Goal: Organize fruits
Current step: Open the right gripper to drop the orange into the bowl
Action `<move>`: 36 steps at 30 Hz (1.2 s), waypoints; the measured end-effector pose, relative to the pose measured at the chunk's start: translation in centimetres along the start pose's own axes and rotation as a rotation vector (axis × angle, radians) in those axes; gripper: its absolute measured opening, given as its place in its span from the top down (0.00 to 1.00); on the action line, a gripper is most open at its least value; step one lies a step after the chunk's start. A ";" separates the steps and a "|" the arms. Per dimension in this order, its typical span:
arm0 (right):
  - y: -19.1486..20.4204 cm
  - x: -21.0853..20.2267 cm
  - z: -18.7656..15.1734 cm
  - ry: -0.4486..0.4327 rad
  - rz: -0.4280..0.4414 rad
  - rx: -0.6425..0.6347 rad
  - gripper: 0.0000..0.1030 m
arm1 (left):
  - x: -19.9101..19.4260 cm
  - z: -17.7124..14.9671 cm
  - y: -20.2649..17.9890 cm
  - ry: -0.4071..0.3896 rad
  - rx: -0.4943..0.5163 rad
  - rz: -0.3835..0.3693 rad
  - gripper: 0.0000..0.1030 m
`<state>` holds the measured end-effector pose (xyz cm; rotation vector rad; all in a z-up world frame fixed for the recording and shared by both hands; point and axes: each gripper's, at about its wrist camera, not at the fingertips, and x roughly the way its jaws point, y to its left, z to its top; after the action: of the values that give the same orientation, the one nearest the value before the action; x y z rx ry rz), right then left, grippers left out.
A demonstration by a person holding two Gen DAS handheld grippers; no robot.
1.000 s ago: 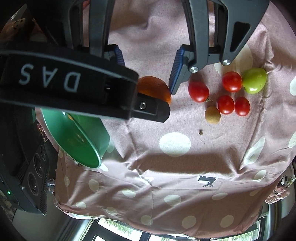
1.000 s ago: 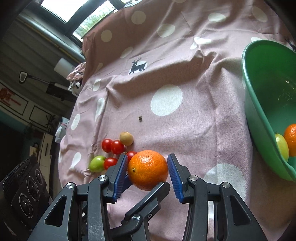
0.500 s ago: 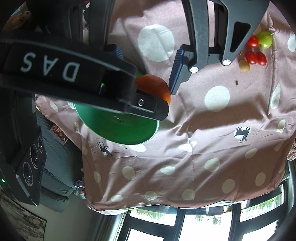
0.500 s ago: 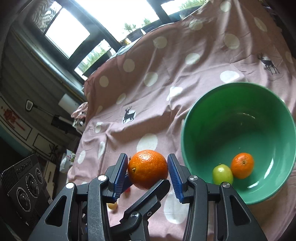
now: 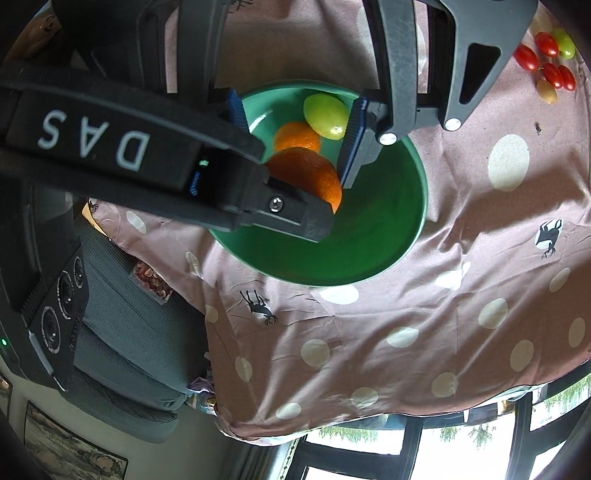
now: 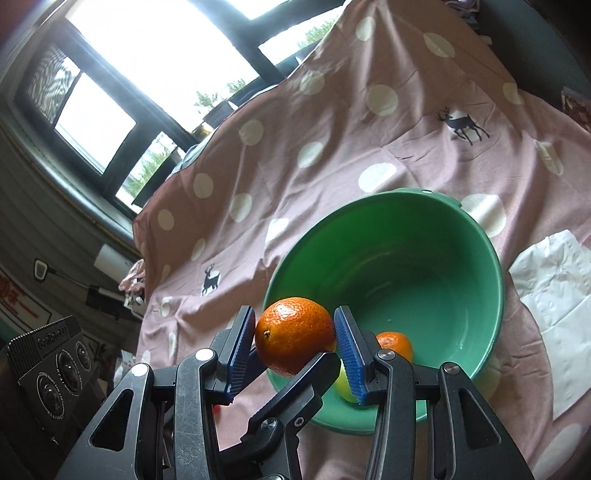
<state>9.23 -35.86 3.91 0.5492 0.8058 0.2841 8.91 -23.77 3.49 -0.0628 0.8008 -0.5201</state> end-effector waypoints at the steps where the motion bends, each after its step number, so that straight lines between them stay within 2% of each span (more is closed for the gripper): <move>1: -0.4 0.0 0.0 0.003 -0.003 0.008 0.53 | 0.3 0.0 -0.1 0.005 -0.002 -0.003 0.57; 13: -2.8 0.3 0.1 0.017 -0.053 0.072 0.53 | 2.6 -0.1 -0.5 0.053 -0.032 -0.063 0.57; 36: -4.2 1.0 0.1 0.045 -0.128 0.114 0.53 | 4.7 -0.4 -0.5 0.108 -0.073 -0.130 0.57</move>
<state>10.12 -38.93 0.98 0.5975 0.9006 0.1339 11.09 -26.36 0.23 -0.1564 0.9257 -0.6208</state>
